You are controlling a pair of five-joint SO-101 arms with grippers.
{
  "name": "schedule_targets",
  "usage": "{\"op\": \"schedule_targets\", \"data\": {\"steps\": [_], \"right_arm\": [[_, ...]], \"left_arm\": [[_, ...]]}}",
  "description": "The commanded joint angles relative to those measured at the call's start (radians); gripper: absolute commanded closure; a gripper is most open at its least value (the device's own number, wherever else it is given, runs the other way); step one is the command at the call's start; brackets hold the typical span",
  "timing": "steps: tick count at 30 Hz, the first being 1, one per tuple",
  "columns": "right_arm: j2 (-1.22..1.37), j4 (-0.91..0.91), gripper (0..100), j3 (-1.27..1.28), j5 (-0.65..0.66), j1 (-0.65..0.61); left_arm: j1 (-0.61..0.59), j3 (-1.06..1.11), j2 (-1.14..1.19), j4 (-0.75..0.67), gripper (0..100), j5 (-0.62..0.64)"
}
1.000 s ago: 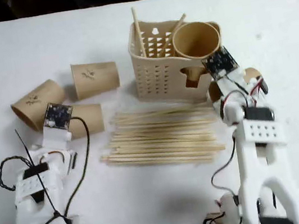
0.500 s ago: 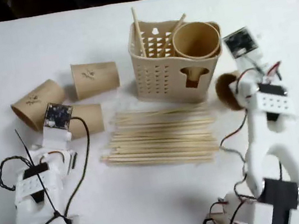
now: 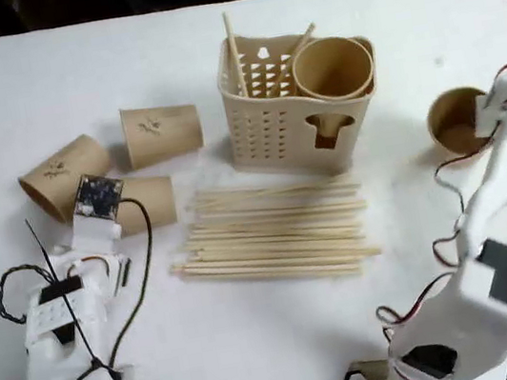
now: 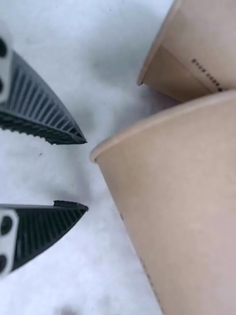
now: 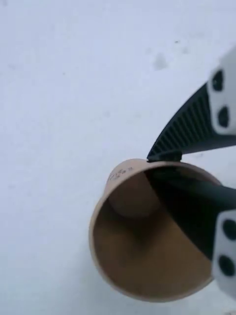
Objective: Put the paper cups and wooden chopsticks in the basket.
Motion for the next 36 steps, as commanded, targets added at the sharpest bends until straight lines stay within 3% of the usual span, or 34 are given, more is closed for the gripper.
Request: {"op": "schedule_targets", "data": {"steps": [1,9,15,22,27,36], "right_arm": [[0.125,0.143,97.7,-0.249,-0.048,0.051],[0.380,0.150,83.5,-0.388,-0.038,0.090],[0.401,0.153,99.0,-0.408,-0.028,0.090],[0.174,0.292,98.2,-0.407,-0.029,0.068],[-0.033,0.341,98.2,-0.407,-0.114,0.016],[-0.403,0.406,98.2,-0.407,-0.244,-0.269]], "left_arm": [[0.012,-0.005,-0.038,-0.021,80,-0.009],[0.012,-0.005,-0.038,-0.021,80,-0.009],[0.012,-0.005,-0.038,-0.021,80,-0.009],[0.012,-0.005,-0.038,-0.021,80,-0.009],[0.012,-0.005,-0.038,-0.021,80,-0.009],[0.012,-0.005,-0.038,-0.021,80,-0.009]]}}
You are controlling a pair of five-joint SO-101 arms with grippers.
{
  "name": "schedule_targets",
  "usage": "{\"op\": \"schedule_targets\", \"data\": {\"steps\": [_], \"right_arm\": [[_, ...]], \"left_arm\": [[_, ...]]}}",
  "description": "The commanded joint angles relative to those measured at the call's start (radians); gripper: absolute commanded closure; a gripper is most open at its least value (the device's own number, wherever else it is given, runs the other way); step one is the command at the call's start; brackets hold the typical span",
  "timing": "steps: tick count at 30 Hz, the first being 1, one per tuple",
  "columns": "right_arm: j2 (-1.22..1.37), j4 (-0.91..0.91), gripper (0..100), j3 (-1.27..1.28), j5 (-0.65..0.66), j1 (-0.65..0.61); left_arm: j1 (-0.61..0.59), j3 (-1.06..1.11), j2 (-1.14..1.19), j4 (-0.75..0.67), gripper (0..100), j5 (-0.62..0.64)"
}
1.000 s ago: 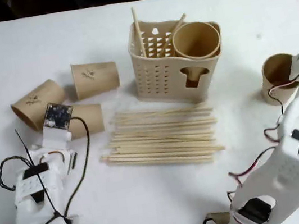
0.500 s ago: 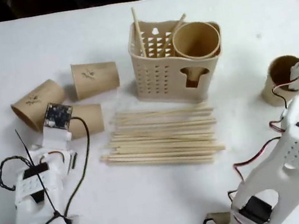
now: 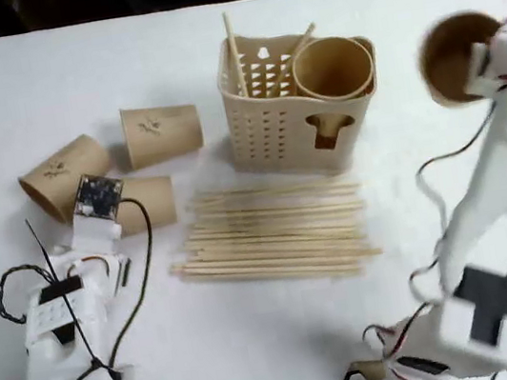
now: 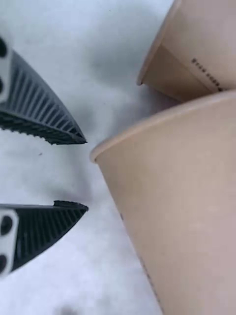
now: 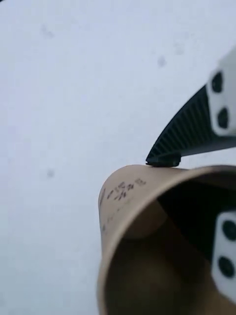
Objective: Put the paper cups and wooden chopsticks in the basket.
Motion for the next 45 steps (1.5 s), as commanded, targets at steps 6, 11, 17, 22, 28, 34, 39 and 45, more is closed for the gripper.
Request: {"op": "schedule_targets", "data": {"steps": [6,11,17,22,28,34,39,45], "right_arm": [[-0.344,-0.070,98.2,-0.041,-0.127,-0.335],[-0.289,-0.073,98.2,-0.041,-0.129,-0.433],[-0.147,-0.143,98.2,-0.043,-0.130,-0.429],[-0.074,-0.147,98.2,-0.043,-0.130,-0.429],[-0.054,-0.091,98.2,-0.041,-0.130,-0.429],[-0.047,-0.085,98.1,-0.043,-0.127,-0.427],[-0.047,-0.076,98.1,-0.041,-0.124,-0.427],[-0.048,-0.050,97.2,-0.043,-0.127,-0.427]], "left_arm": [[0.012,-0.005,-0.038,-0.021,80,-0.009],[0.012,-0.005,-0.038,-0.020,80,-0.009],[0.012,-0.005,-0.038,-0.020,80,-0.009],[0.012,-0.005,-0.038,-0.020,80,-0.009],[0.012,-0.005,-0.038,-0.020,80,-0.009],[0.012,-0.005,-0.038,-0.020,80,-0.009],[0.012,-0.005,-0.038,-0.020,80,-0.009],[0.012,-0.005,-0.038,-0.020,80,-0.009]]}}
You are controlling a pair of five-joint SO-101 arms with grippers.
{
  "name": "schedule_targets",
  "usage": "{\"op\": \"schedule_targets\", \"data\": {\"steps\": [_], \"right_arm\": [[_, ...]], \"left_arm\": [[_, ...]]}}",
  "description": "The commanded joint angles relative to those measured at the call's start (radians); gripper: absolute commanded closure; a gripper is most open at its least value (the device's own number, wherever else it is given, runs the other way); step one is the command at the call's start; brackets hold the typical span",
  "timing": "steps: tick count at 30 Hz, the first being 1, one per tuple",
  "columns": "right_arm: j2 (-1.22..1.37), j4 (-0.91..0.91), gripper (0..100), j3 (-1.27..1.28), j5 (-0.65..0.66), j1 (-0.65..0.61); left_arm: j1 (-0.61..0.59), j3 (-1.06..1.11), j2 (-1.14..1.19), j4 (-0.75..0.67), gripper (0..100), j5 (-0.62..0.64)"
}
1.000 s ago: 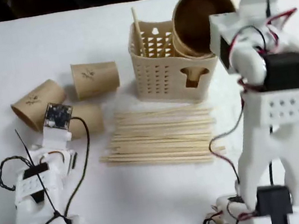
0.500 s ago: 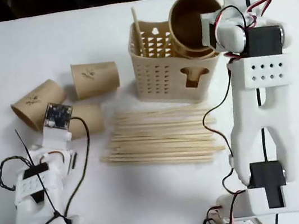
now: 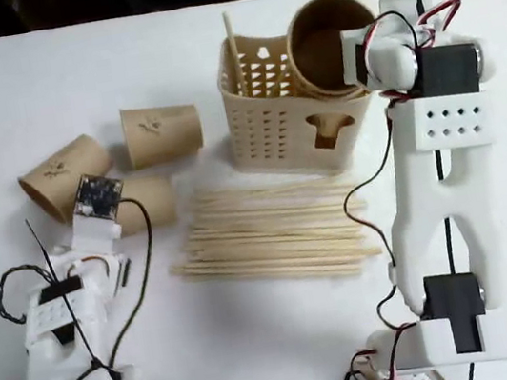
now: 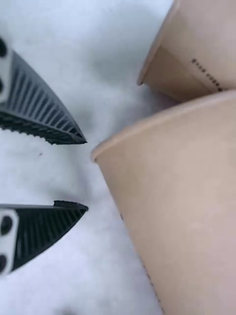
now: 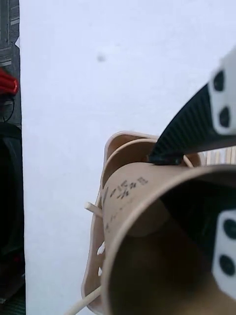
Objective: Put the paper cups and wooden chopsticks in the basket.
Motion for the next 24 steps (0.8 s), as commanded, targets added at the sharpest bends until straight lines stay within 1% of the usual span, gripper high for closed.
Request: {"op": "schedule_targets", "data": {"steps": [1,6,9,13,24], "right_arm": [[-0.007,0.004,95.5,-0.038,-0.008,-0.002],[-0.008,0.004,84.0,-0.038,-0.003,-0.002],[-0.012,0.004,79.9,-0.038,-0.003,-0.002],[-0.012,-0.016,78.7,-0.038,-0.002,-0.004],[-0.002,-0.308,78.8,-0.029,-0.002,-0.005]], "left_arm": [[0.012,-0.005,-0.038,-0.020,80,-0.009],[0.012,-0.005,-0.038,-0.020,80,-0.009],[0.012,-0.005,-0.038,-0.020,80,-0.009],[0.012,-0.005,-0.038,-0.020,80,-0.009],[0.012,-0.005,-0.038,-0.020,80,-0.009]]}}
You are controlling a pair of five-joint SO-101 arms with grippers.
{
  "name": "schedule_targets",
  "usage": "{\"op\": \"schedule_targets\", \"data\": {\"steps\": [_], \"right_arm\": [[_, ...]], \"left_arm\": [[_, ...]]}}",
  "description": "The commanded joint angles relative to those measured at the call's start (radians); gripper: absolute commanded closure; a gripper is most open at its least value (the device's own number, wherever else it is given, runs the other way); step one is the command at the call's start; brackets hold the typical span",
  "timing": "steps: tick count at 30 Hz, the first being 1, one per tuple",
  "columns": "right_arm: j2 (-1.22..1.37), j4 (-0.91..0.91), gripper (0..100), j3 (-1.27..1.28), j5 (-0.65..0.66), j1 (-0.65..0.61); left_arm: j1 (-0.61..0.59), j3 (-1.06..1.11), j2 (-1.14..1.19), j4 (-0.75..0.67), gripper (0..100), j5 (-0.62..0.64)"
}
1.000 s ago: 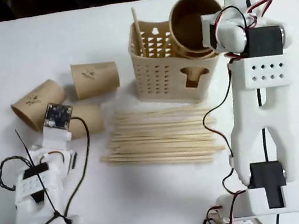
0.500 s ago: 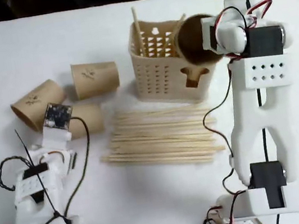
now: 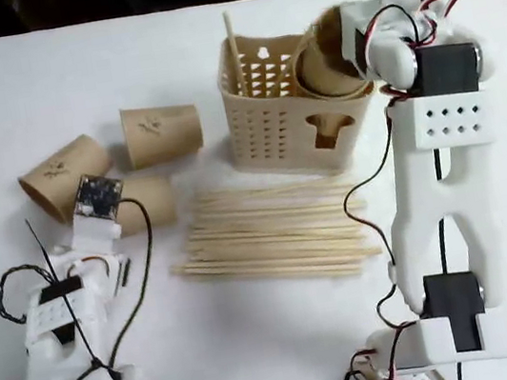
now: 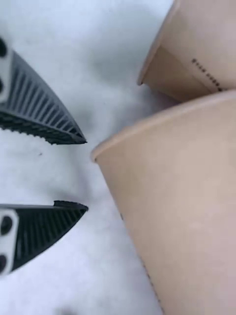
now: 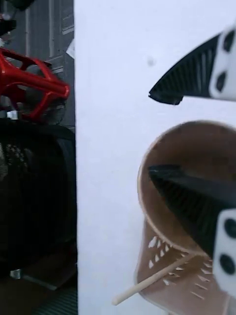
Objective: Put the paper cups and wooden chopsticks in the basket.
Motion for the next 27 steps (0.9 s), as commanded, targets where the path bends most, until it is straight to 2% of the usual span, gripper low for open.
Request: {"op": "schedule_targets", "data": {"steps": [1,6,10,13,18,22,27], "right_arm": [[-0.005,-0.111,78.8,-0.029,0.000,-0.004],[-0.005,-0.096,78.9,-0.026,0.000,-0.004],[-0.007,0.022,78.9,0.031,0.002,0.048],[-0.007,0.087,78.9,0.107,0.068,0.084],[-0.007,0.012,78.9,0.304,0.183,0.105],[-0.007,-0.074,78.9,0.388,0.192,0.105],[-0.022,-0.084,78.9,0.379,0.186,0.105]], "left_arm": [[0.012,-0.005,-0.038,-0.020,80,-0.009],[0.012,-0.005,-0.038,-0.020,80,-0.009],[0.012,-0.005,-0.038,-0.020,80,-0.009],[0.012,-0.005,-0.038,-0.020,80,-0.009],[0.012,-0.005,-0.038,-0.020,80,-0.009],[0.012,-0.005,-0.038,-0.020,80,-0.009],[0.012,-0.005,-0.038,-0.021,80,-0.009]]}}
